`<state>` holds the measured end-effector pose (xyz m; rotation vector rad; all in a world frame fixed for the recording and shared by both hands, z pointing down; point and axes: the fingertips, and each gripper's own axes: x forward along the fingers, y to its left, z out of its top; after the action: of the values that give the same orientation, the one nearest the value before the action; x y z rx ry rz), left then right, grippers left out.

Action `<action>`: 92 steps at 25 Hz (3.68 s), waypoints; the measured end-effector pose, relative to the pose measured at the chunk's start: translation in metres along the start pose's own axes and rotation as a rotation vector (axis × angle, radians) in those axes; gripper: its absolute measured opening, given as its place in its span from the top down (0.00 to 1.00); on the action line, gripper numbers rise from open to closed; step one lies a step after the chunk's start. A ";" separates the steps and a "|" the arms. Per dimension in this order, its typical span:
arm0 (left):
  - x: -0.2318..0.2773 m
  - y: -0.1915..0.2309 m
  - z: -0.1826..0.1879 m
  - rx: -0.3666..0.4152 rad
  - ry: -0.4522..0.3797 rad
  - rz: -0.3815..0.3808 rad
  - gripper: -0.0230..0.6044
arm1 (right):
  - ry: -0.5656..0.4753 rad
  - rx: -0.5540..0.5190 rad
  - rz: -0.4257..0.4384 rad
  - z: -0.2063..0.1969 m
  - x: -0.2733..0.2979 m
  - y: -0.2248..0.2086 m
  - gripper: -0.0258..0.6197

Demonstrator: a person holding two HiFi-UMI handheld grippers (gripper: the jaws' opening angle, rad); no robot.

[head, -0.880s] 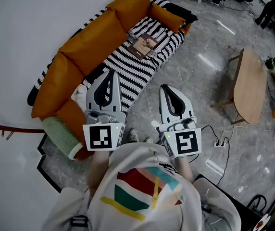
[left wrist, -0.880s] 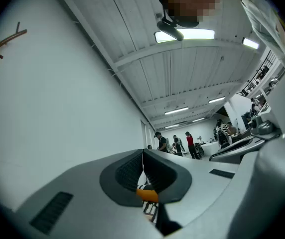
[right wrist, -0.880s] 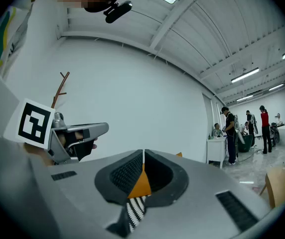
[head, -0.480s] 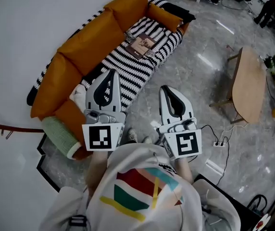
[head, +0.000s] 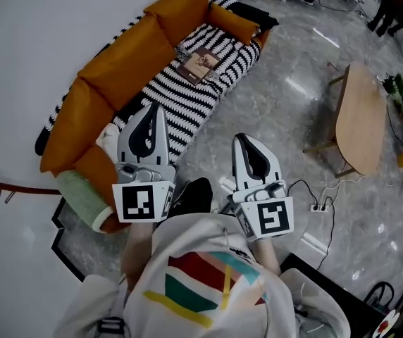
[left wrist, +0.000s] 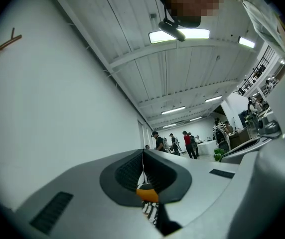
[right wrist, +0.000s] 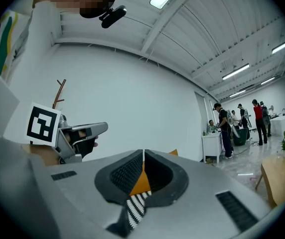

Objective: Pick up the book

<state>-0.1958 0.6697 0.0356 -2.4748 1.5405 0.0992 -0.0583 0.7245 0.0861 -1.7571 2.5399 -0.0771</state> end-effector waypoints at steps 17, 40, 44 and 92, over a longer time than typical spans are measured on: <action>0.132 0.014 -0.017 -0.054 -0.080 -0.061 0.95 | -0.012 -0.051 -0.038 0.013 0.094 -0.068 0.93; 0.289 0.163 -0.105 -0.111 0.022 0.003 0.95 | 0.108 -0.015 0.031 -0.010 0.326 -0.106 0.93; 0.318 0.166 -0.118 -0.092 0.049 0.019 0.95 | 0.122 0.026 0.044 -0.022 0.353 -0.133 0.93; 0.654 0.155 -0.402 -0.093 0.147 0.043 0.95 | 0.372 0.491 0.178 -0.332 0.630 -0.404 0.55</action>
<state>-0.0665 -0.0605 0.2889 -2.5725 1.6846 -0.0040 0.0730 -0.0035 0.4367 -1.4226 2.5804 -1.0080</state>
